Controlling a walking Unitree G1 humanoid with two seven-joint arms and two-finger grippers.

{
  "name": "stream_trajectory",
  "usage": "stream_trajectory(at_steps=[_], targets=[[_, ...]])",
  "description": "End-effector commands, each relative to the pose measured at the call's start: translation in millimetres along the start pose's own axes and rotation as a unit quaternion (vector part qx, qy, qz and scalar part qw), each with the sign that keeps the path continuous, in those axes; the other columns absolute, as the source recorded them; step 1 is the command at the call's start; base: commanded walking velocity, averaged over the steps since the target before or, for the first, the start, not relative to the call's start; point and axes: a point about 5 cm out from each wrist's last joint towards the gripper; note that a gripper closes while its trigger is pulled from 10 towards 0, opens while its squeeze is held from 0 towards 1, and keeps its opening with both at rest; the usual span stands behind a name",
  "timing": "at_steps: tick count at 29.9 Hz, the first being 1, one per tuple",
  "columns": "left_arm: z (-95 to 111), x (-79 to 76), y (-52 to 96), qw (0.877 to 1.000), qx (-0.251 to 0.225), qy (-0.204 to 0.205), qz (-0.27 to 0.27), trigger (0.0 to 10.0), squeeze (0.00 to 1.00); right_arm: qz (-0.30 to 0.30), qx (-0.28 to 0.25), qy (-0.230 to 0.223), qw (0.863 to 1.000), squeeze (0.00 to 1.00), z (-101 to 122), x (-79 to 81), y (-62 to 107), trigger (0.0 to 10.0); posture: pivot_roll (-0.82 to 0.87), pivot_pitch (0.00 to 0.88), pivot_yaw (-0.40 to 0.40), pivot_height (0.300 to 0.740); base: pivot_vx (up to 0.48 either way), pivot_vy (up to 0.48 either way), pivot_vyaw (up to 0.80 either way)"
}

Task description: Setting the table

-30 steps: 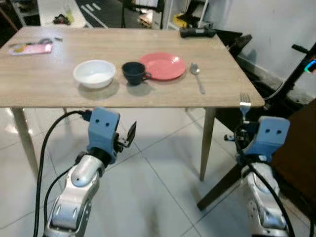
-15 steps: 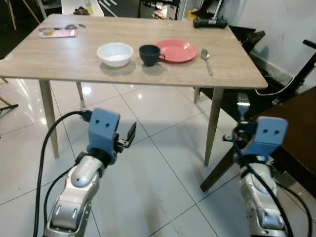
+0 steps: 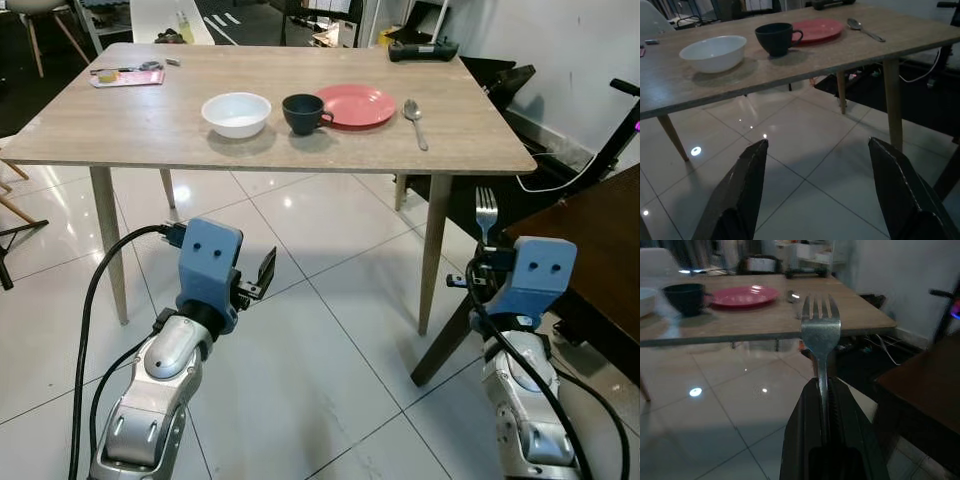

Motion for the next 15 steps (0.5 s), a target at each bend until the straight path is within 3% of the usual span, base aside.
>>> stream_trajectory(at_steps=[1, 15], targets=[[-4.0, -4.0, -0.1, 1.0, 0.007, 0.002, -0.007, 10.0, 0.0, -0.013, 0.007, -0.007, 1.0, 0.0, -2.9, -5.4, 2.2, 10.0, -0.03, 0.052, 0.048, 0.74, 0.0, 0.0, -0.8], [-5.0, -4.9, -0.3, 1.0, 0.009, 0.0, -0.01, 10.0, 0.0, -0.034, 0.001, -0.007, 0.999, 0.0, 0.1, -10.9, 0.2, 10.0, -0.03, 0.052, 0.051, 0.74, 0.0, 0.0, -0.8]])
Point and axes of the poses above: a point about 5 cm out from each wrist's last joint towards the gripper, its own y axis pointing back from the gripper into the wrist, its own z axis along the axis of the wrist's last joint, x = y × z, and after that the axes turned 14 degrees about -y, right-handed
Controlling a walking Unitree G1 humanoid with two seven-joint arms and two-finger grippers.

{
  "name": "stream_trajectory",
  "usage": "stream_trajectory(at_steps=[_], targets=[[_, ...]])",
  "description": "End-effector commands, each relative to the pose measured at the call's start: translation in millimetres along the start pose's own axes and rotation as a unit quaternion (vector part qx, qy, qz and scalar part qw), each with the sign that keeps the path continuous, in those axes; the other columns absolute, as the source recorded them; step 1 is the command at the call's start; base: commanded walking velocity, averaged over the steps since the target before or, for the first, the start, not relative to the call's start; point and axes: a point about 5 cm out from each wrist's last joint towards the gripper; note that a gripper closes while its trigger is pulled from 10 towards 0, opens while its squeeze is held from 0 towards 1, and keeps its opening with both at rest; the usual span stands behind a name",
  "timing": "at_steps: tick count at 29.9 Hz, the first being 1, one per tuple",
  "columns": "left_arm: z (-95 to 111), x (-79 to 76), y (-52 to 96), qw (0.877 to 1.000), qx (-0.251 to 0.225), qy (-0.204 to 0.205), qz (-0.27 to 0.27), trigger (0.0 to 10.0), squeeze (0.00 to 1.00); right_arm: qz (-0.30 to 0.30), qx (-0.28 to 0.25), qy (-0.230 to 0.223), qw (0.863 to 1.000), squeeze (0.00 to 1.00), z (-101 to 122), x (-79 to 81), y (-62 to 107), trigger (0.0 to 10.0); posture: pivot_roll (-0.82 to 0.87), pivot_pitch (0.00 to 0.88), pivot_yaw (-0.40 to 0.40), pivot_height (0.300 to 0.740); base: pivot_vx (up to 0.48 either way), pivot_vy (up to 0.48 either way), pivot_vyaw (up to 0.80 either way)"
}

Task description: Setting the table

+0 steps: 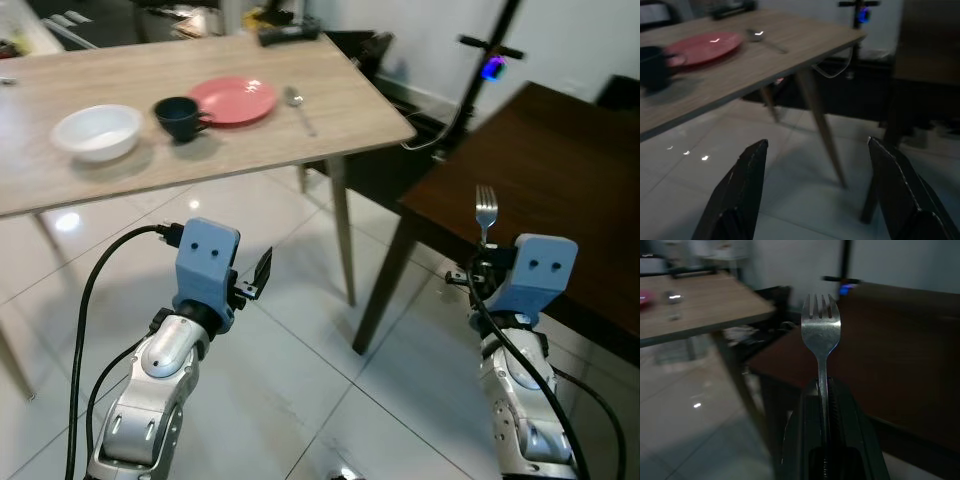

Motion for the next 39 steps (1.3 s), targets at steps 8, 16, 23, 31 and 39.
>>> stream_trajectory(at_steps=[8, 16, 23, 31, 39], targets=[[-4, -2.2, 1.3, 1.0, 0.009, 0.0, -0.004, 10.0, 0.0, -0.037, 0.0, 0.011, 0.999, 0.0, 1, -12.5, -1.0, 10.0, -0.03, 0.054, 0.051, 0.74, 0.0, 0.0, -0.8], [-5, -3.0, 1.0, 1.0, 0.009, 0.001, -0.005, 10.0, 0.0, -0.057, -0.003, 0.025, 0.998, 0.0, 3, -18.6, -2.1, 10.0, -0.03, 0.054, 0.051, 0.74, 0.0, 0.0, -0.8], [-5, -3.8, 0.2, 1.0, 0.008, 0.002, -0.006, 10.0, 0.0, -0.067, -0.006, 0.044, 0.997, 0.0, 6, -20.9, -1.4, 10.0, -0.03, 0.054, 0.052, 0.74, 0.0, 0.0, -0.8], [-4, -4.4, -1.2, 1.0, 0.007, 0.001, -0.008, 10.0, 0.0, -0.073, -0.01, 0.055, 0.996, 0.0, 10, -22.0, -2.9, 10.0, -0.04, 0.055, 0.055, 0.74, 0.0, 0.0, -0.8], [-3, -1.8, -2.8, 1.0, 0.004, 0.005, 0.007, 10.0, 0.0, -0.021, -0.016, 0.035, 0.999, 0.0, 15, -3.4, -8.9, 10.0, -0.04, 0.054, 0.054, 0.74, 0.0, 0.0, -0.75]])
Point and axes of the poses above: a point about 5 cm out from each wrist's last joint towards the gripper, its own y axis pointing back from the gripper into the wrist, its own z axis along the axis of the wrist's last joint, x = y × z, and after that the axes turned 14 degrees about -y, right-handed
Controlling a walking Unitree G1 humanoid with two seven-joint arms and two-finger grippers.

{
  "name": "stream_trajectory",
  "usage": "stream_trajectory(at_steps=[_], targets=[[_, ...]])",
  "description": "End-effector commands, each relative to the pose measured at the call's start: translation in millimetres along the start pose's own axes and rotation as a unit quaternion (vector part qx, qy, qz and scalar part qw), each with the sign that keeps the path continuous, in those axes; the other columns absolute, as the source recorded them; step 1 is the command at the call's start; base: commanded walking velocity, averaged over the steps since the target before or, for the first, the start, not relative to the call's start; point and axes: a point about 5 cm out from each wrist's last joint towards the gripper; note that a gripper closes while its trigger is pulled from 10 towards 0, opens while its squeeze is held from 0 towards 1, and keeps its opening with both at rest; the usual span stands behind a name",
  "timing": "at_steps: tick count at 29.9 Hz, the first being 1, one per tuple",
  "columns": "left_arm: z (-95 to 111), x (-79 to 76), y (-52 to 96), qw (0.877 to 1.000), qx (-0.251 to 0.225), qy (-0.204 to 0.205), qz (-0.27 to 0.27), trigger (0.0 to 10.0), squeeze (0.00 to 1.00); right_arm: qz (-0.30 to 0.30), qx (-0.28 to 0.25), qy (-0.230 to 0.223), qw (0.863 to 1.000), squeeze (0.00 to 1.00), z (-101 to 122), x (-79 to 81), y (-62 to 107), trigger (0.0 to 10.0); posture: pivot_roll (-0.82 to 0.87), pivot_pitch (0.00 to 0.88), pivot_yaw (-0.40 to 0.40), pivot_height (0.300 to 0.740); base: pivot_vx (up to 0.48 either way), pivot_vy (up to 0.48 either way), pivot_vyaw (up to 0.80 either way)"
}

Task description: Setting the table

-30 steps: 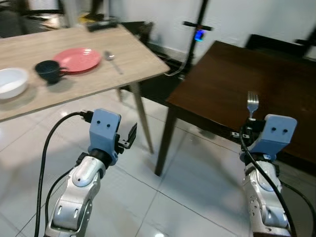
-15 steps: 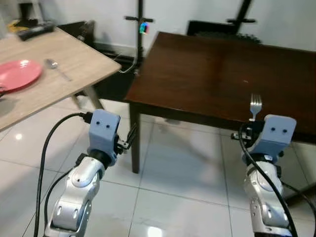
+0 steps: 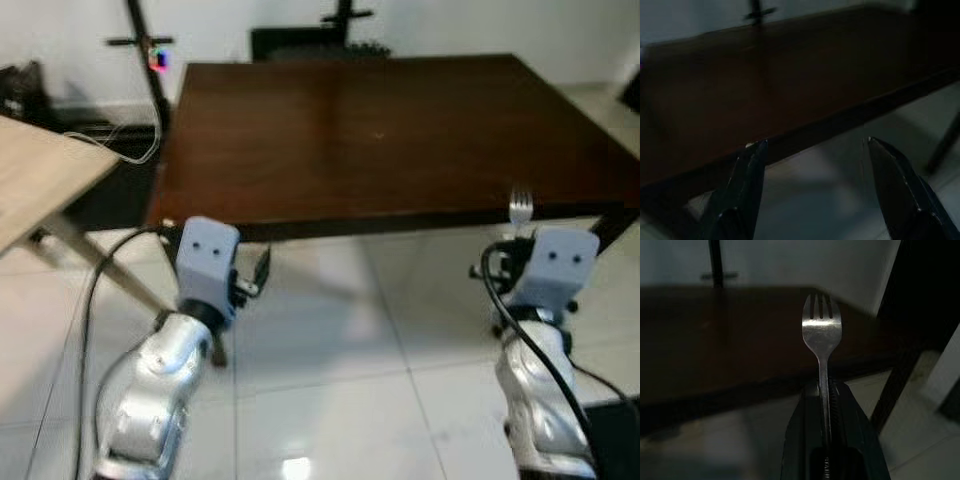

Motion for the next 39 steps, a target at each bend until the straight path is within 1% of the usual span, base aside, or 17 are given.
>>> stream_trajectory(at_steps=[1, 2, 4, 6, 7, 8, 9, 11, 12, 13, 14, 17, 23, 26, 27, 33, 39], targets=[[-6, 4.3, 2.6, 1.0, 0.014, -0.005, 0.016, 10.0, 0.0, 0.051, 0.009, -0.017, 0.999, 0.0, -2, 15.9, 2.9, 10.0, -0.04, 0.053, 0.053, 0.74, 0.0, 0.0, 0.0], [-6, 4.3, 2.6, 1.0, 0.014, -0.005, 0.016, 10.0, 0.0, 0.051, 0.009, -0.017, 0.999, 0.0, -2, 15.9, 2.9, 10.0, -0.04, 0.053, 0.053, 0.74, 0.0, 0.0, 0.0], [-5, 7.1, 1.9, 0.999, 0.011, -0.025, 0.027, 10.0, 0.0, 0.101, 0.021, -0.061, 0.993, 0.0, -1, 34.4, 3.5, 10.0, -0.04, 0.054, 0.054, 0.74, 0.0, 0.0, 0.0], [-5, 7.9, 1.8, 0.999, 0.01, -0.03, 0.03, 10.0, 0.0, 0.111, 0.026, -0.077, 0.99, 0.0, -1, 38.9, 3.7, 10.0, -0.04, 0.054, 0.054, 0.74, 0.0, 0.0, 0.0], [-6, 10.7, 1.7, 0.998, 0.012, -0.035, 0.042, 10.0, 0.0, 0.163, 0.039, -0.113, 0.979, 0.0, -1, 56.4, 4.7, 10.0, -0.03, 0.054, 0.056, 0.74, 0.0, 0.0, 0.0], [-6, 10.7, 1.7, 0.998, 0.012, -0.035, 0.042, 10.0, 0.0, 0.163, 0.039, -0.113, 0.979, 0.0, -1, 56.4, 4.7, 10.0, -0.03, 0.054, 0.056, 0.74, 0.0, 0.0, 0.0], [-6, 14.0, 1.3, 0.997, 0.015, -0.039, 0.057, 10.0, 0.0, 0.226, 0.059, -0.135, 0.963, 0.0, -1, 75.4, 6.9, 10.0, -0.03, 0.054, 0.055, 0.74, 0.0, 0.0, 0.0], [-6, 14.0, 1.3, 0.997, 0.015, -0.039, 0.057, 10.0, 0.0, 0.226, 0.059, -0.135, 0.963, 0.0, -1, 75.4, 6.9, 10.0, -0.03, 0.054, 0.055, 0.74, 0.0, 0.0, 0.0], [-6, 18.1, 0.7, 0.996, 0.015, -0.043, 0.074, 10.0, 0.0, 0.278, 0.072, -0.143, 0.947, 0.0, 0, 92.4, 9.8, 10.0, -0.03, 0.054, 0.055, 0.74, 0.0, 0.0, 0.0], [-6, 18.1, 0.7, 0.996, 0.015, -0.043, 0.074, 10.0, 0.0, 0.278, 0.072, -0.143, 0.947, 0.0, 0, 92.4, 9.8, 10.0, -0.03, 0.054, 0.055, 0.74, 0.0, 0.0, 0.0], [-6, 23.1, 0.3, 0.994, 0.015, -0.048, 0.094, 10.0, 0.0, 0.311, 0.078, -0.148, 0.935, 0.0, 1, 104.7, 11.9, 10.0, -0.03, 0.054, 0.055, 0.74, 0.0, 0.0, 0.0], [-6, 27.9, -0.1, 0.992, 0.015, -0.05, 0.113, 10.0, 0.0, 0.325, 0.078, -0.148, 0.931, 0.0, 2, 111.2, 11.7, 10.0, -0.02, 0.053, 0.046, 0.74, 0.109, 0.0, 0.0], [-5, 32.5, 0.4, 0.99, 0.015, -0.056, 0.131, 10.0, 0.0, 0.3, 0.064, -0.142, 0.941, 0.0, 4, 107.7, 5.3, 10.0, -0.01, 0.053, 0.038, 0.74, 0.442, 0.0, 0.0], [-5, 31.7, 0.7, 0.99, 0.014, -0.056, 0.132, 10.0, 0.0, 0.272, 0.054, -0.133, 0.951, 0.0, 5, 98.3, 0.4, 10.0, -0.02, 0.053, 0.037, 0.74, 0.471, 0.0, 0.0], [-5, 30.4, 0.6, 0.99, 0.014, -0.057, 0.131, 10.0, 0.0, 0.251, 0.048, -0.129, 0.958, 0.0, 6, 90.4, -2.8, 10.0, -0.02, 0.053, 0.04, 0.74, 0.469, 0.0, 0.0], [-5, 27.9, -1.2, 0.99, 0.011, -0.058, 0.125, 10.0, 0.0, 0.214, 0.039, -0.119, 0.969, 0.0, 7, 76.4, -7.0, 10.0, -0.03, 0.055, 0.046, 0.74, 0.464, 0.0, 0.0], [-6, 27.2, -1.8, 0.99, 0.011, -0.06, 0.124, 10.0, 0.0, 0.209, 0.039, -0.114, 0.97, 0.0, 5, 74.0, -7.0, 10.0, -0.03, 0.057, 0.049, 0.74, 0.438, 0.0, 0.0]])
Point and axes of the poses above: a point about 5 cm out from each wrist's last joint towards the gripper, its own y axis pointing back from the gripper into the wrist, its own z axis along the axis of the wrist's last joint, x = y × z, and after that the axes turned 14 degrees about -y, right-handed
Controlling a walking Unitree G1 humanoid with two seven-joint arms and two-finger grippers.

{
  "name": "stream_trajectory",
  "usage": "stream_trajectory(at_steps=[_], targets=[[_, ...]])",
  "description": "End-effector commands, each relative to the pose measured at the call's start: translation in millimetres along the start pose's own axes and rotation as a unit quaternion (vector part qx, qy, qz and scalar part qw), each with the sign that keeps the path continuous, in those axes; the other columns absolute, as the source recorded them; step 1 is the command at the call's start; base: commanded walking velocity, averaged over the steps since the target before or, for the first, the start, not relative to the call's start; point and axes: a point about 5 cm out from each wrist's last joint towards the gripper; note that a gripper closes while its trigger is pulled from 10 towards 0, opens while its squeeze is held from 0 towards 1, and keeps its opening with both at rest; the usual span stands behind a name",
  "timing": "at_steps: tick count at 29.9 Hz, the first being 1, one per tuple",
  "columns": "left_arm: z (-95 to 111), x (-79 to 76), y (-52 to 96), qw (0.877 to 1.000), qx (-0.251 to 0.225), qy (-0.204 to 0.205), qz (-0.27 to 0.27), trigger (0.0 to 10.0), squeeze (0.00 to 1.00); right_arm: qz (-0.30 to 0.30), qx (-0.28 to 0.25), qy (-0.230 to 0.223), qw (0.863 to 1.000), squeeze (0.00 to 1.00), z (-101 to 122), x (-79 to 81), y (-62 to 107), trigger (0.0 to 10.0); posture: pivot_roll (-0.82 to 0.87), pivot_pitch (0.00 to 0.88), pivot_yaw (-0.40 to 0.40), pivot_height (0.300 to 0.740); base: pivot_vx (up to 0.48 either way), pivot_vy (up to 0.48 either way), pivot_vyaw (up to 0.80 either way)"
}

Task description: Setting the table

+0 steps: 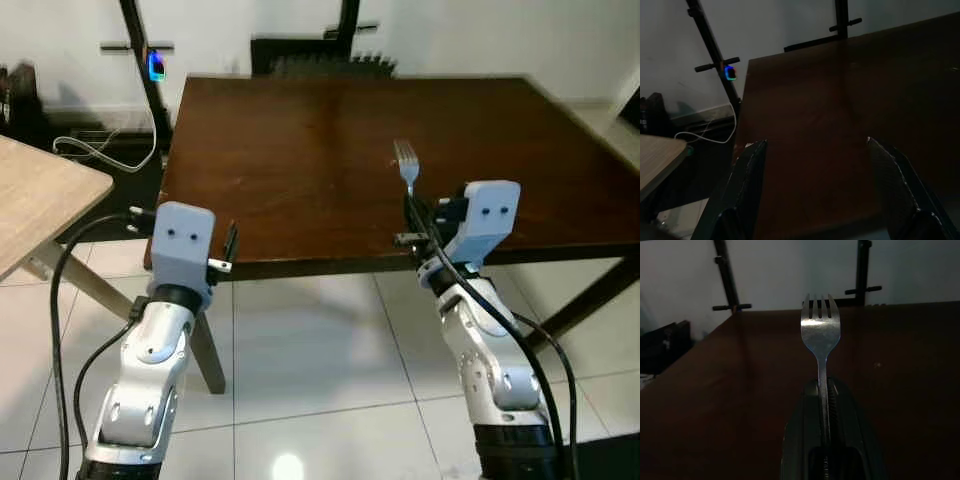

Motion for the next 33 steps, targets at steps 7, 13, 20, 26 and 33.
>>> stream_trajectory(at_steps=[7, 13, 20, 26, 33], targets=[[-1, -7.1, 1.0, 1.0, 0.001, 0.001, -0.012, 10.0, 0.0, -0.02, -0.002, 0.014, 1.0, 0.0, -1, -8.4, 1.8, 10.0, -0.02, 0.06, 0.044, 0.74, 0.414, 0.0, 0.0], [-2, -7.4, 1.8, 1.0, 0.003, 0.002, -0.012, 10.0, 0.0, -0.056, 0.004, 0.039, 0.998, 0.0, -2, -21.1, 1.4, 10.0, -0.02, 0.06, 0.044, 0.74, 0.387, 0.0, 0.0], [-6, -8.8, 5.5, 1.0, 0.008, -0.006, -0.026, 10.0, 0.0, -0.084, 0.024, 0.053, 0.995, 0.0, -10, -38.8, 7.6, 10.0, -0.02, 0.063, 0.048, 0.74, 0.0, 0.0, 0.0], [-15, -3.8, 8.4, 0.999, 0.02, 0.005, -0.047, 10.0, 0.0, -0.089, 0.085, 0.072, 0.99, 0.0, -32, -43.0, 9.8, 10.0, -0.01, 0.067, 0.053, 0.74, 0.0, 0.0, 0.0], [-20, 3.5, 13.7, 0.997, 0.022, 0.003, -0.074, 10.0, 0.0, -0.133, 0.105, 0.034, 0.985, 0.0, -43, -53.7, -2.4, 10.0, 0.0, 0.08, 0.058, 0.74, 0.0, 0.0, 0.0]])
Point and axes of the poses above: a point about 5 cm out from each wrist's last joint towards the gripper, its own y axis pointing back from the gripper into the wrist, its own z axis along the axis of the wrist's last joint, x = y × z, and after that the axes turned 14 degrees about -y, right-handed
